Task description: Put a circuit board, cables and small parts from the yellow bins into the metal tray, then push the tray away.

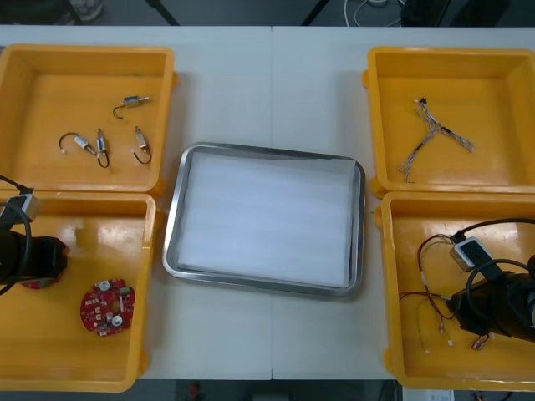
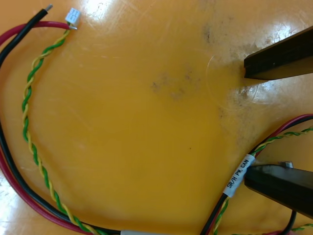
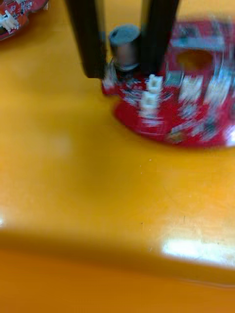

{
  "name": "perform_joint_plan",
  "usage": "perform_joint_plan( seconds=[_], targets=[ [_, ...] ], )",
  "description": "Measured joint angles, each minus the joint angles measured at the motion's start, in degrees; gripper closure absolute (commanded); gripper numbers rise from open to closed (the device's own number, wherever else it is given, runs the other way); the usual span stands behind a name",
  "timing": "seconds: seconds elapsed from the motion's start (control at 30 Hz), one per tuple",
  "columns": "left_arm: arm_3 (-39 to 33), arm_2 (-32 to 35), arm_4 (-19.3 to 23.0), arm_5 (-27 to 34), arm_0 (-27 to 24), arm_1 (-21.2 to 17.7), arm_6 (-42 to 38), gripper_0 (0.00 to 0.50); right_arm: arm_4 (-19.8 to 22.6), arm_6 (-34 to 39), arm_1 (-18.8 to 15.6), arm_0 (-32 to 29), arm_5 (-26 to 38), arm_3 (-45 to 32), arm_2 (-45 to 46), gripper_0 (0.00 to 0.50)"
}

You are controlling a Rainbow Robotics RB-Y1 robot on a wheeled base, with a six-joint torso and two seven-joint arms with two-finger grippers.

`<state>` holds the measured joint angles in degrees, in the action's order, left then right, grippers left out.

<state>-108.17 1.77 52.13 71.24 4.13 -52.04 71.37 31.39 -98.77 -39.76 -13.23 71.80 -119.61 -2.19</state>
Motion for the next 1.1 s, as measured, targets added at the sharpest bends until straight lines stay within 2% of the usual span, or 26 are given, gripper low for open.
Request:
perform_joint_plan(
  seconds=[0.03, 0.07, 0.1, 0.13, 0.37, 0.47, 0.83, 1.03, 1.1],
  targets=[
    [0.00, 0.00, 0.01, -0.09, 0.00, 0.00, 0.00, 0.500, 0.05, 0.00, 0.00, 0.00, 0.17, 0.00, 0.00, 0.199],
    [0.00, 0.00, 0.02, -0.11, 0.00, 0.00, 0.00, 0.500, 0.17, 0.00, 0.00, 0.00, 0.50, 0.00, 0.00, 0.290],
    [0.00, 0.00, 0.03, -0.15, 0.00, 0.00, 0.01, 0.500, 0.30, 0.00, 0.00, 0.00, 0.80, 0.00, 0.00, 0.470],
    [0.00, 0.00, 0.04, -0.24, 0.00, 0.00, 0.01, 0.500, 0.35, -0.01, 0.00, 0.00, 1.04, 0.00, 0.00, 0.500],
    [-0.10, 0.05, 0.04, -0.38, 0.00, 0.00, 0.02, 0.500, 0.75, -0.02, -0.01, 0.01, 1.41, -0.03, 0.00, 0.500],
    [-1.26, 0.83, 0.06, 2.04, 0.00, 0.00, 0.02, 0.500, 0.75, -0.02, -0.07, 0.23, 2.80, -0.56, 0.00, 0.500],
    [-12.20, 13.92, 1.38, 25.02, -1.40, 0.00, 0.03, 0.500, 1.33, -0.01, -0.15, 2.10, 20.00, -10.78, 3.58, 0.500],
    [-16.92, 18.89, 4.49, 37.00, -6.14, 0.00, 0.03, 0.500, 2.98, -0.01, -0.16, 4.64, 28.45, -15.61, 7.07, 0.500],
    [-18.13, 19.24, 5.54, 38.08, -8.43, 0.00, 0.02, 0.500, 4.68, -0.01, -0.16, 5.69, 31.32, -17.11, 8.39, 0.500]
  ],
)
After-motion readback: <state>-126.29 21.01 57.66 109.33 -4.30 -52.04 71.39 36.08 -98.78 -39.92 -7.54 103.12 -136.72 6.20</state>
